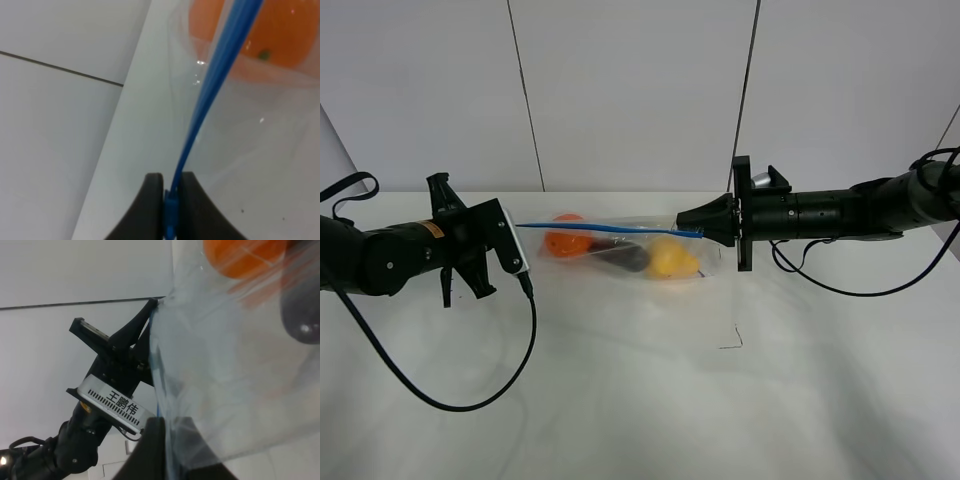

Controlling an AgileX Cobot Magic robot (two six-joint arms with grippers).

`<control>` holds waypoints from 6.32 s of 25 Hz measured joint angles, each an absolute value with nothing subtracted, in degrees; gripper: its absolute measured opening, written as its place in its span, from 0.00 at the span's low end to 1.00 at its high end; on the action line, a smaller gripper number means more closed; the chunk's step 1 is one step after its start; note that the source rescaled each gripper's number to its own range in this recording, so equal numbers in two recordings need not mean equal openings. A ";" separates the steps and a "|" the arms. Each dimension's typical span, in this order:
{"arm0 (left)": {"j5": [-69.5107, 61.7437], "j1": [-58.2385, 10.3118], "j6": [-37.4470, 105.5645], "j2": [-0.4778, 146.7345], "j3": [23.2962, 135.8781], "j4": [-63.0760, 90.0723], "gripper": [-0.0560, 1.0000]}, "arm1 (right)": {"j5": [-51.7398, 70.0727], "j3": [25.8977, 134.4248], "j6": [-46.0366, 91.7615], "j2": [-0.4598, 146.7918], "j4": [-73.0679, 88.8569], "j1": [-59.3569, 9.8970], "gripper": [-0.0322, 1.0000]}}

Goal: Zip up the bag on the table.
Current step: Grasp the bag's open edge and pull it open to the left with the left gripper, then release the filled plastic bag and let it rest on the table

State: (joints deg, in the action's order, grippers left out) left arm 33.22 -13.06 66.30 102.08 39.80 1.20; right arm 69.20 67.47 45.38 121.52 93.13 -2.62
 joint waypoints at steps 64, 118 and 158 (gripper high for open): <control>-42.32 0.26 10.29 102.09 72.90 3.56 0.91 | 68.92 67.47 44.46 121.52 94.24 -2.42 0.03; -60.38 0.28 3.13 37.66 28.51 -0.53 0.95 | 68.92 67.47 44.45 121.52 94.46 -2.42 0.03; -60.61 0.28 3.18 -0.37 28.37 -0.72 0.95 | 69.06 80.50 28.24 121.52 64.11 -0.23 0.95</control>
State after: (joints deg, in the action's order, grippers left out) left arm -60.61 0.28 3.18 -0.37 28.37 -0.72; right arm 69.06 80.50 28.24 121.52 64.11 -0.23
